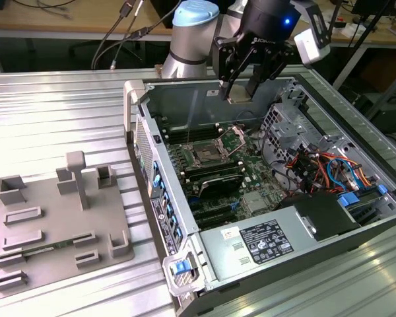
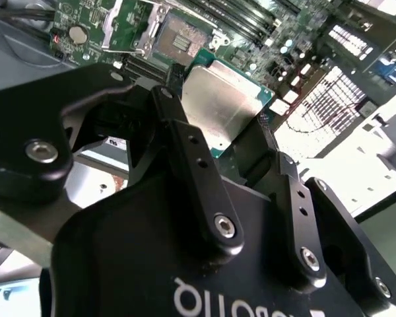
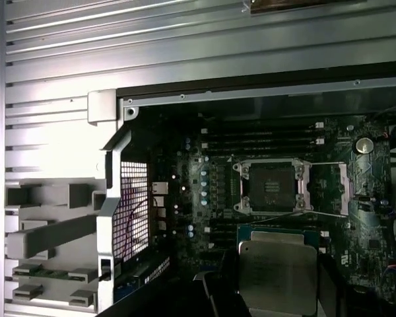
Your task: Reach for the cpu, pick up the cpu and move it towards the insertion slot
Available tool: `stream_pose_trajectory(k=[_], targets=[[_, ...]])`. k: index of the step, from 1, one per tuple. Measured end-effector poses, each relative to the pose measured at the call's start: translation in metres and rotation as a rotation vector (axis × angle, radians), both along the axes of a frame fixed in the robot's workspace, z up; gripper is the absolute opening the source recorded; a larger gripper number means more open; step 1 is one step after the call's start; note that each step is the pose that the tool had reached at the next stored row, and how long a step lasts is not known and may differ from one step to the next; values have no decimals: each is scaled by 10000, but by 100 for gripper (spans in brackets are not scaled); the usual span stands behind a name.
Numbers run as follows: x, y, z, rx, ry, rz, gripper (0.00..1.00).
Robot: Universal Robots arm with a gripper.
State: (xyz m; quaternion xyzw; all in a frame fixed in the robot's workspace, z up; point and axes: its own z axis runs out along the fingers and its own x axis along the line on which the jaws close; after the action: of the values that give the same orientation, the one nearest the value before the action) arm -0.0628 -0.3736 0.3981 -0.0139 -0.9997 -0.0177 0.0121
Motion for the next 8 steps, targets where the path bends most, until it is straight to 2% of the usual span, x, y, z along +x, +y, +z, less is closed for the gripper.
stream_pose_trajectory(k=[3, 8], targets=[[1, 61, -31, 3, -1, 1, 55], [1, 127, -86, 11, -1, 5, 55]])
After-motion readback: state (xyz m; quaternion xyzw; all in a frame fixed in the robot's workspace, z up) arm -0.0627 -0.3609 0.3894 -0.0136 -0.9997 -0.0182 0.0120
